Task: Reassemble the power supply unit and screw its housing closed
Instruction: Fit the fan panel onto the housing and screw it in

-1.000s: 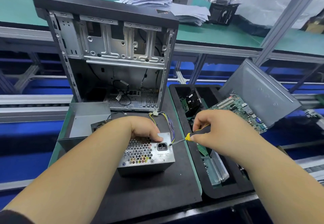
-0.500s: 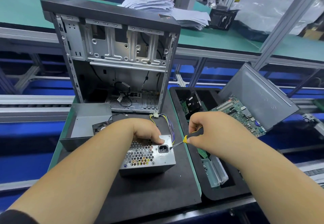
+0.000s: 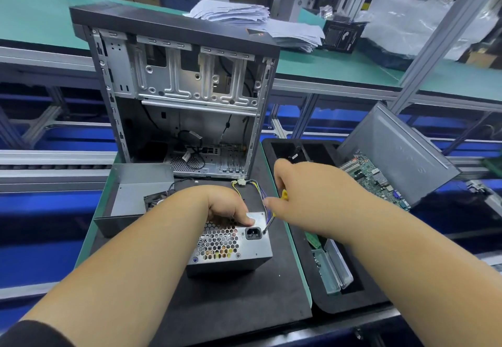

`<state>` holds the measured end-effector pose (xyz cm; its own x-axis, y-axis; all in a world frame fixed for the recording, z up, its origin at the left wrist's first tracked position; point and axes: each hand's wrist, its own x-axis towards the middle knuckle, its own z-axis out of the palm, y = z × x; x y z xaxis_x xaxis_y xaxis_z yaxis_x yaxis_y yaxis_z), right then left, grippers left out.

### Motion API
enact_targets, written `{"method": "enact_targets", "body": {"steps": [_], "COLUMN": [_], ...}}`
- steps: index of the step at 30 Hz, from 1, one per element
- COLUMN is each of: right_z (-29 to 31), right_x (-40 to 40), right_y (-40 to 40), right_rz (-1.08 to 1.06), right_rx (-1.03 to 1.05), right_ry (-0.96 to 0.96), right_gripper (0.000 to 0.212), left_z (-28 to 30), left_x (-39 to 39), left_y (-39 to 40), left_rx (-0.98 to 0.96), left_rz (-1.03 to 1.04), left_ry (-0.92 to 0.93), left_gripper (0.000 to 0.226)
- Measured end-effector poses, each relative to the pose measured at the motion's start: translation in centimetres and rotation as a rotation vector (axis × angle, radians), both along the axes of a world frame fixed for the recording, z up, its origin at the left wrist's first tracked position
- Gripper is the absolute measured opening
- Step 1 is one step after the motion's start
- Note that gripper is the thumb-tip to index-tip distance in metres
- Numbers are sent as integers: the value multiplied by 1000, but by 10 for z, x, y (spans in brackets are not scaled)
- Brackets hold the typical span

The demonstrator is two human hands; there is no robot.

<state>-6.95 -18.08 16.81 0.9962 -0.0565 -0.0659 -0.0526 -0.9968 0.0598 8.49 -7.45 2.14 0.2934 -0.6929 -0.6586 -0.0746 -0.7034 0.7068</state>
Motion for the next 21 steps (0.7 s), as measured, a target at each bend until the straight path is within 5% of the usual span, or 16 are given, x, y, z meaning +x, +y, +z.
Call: {"method": "enact_targets", "body": {"steps": [3,9,13,15,19,21], "right_z": [10,-1,-6,-5,-15,-17], "right_x": [-4,-1,-2,-2,-1,-2], "right_y": [-3,-1,-4,-6,-6,-8], "right_rz": [-1,-92,-17,14,-63,-67], "right_rx": [102,-146,150,241,-21,26], "right_ry": [41,-71,-87,-84,-172,-170], "right_gripper": [19,43,12,17,34,35], "left_z": [0,3,3,2,3,3], "left_x": [0,1,1,1,1,0], "left_y": [0,0,-1,-1,0,1], "left_rx": [4,2,14,16,15,18], "left_rz": [-8,-19,-38,-45,-55,-55], "left_ry": [5,1,-33,-42,-20,-16], "left_gripper": [18,23,26,30,31,30]}}
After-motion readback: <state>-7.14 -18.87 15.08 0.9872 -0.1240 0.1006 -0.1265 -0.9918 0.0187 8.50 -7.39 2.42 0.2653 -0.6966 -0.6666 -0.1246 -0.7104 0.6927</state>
